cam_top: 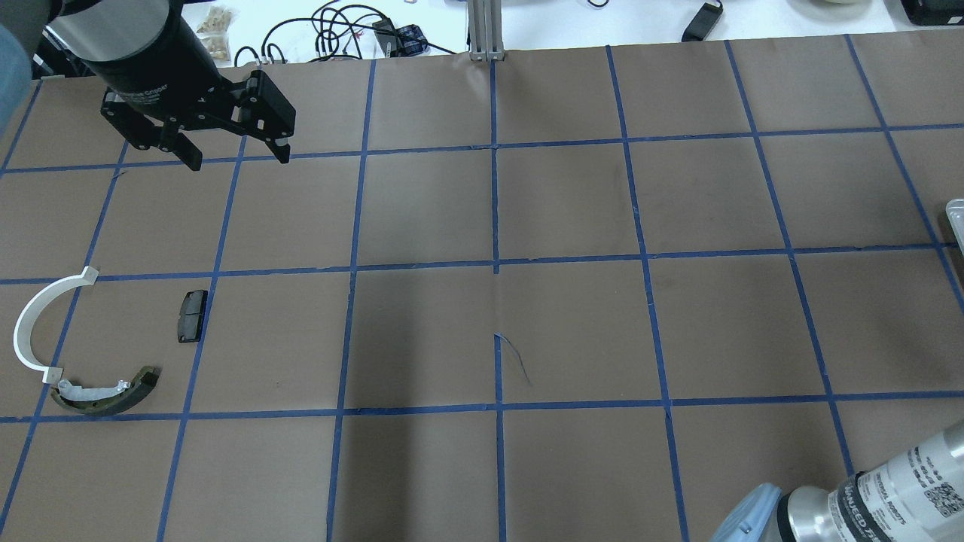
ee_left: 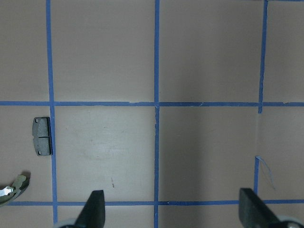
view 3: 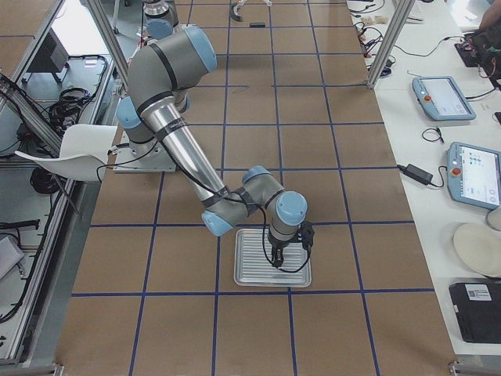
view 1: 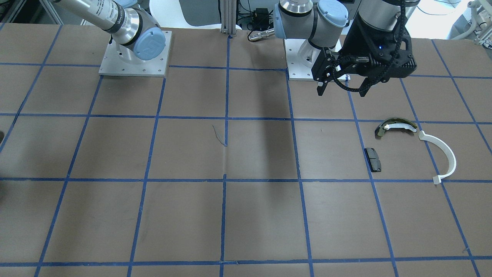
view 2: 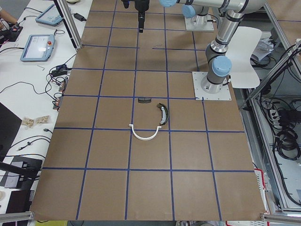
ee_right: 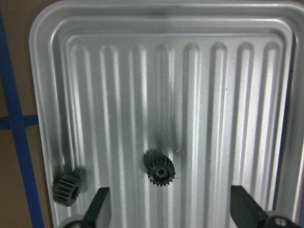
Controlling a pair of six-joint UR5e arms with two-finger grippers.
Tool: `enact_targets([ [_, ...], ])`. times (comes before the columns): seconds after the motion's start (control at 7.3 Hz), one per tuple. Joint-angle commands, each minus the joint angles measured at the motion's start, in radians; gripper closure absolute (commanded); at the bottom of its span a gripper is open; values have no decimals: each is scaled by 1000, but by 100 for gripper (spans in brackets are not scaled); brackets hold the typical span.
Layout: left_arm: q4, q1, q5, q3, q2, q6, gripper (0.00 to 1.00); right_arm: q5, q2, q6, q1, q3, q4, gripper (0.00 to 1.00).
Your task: Place bearing gear from tray to pile
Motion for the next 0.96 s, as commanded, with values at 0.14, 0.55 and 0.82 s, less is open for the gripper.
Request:
enact_targets([
  [0.14,0,0,0,-2,1,0,0,1,20,0,0,-5,-2,23],
  [0.55,0,0,2,-5,4,0,0,1,33,2,0,-7,-2,30],
  [0.82,0,0,0,-4,4,0,0,1,33,8,0,-7,0,30],
])
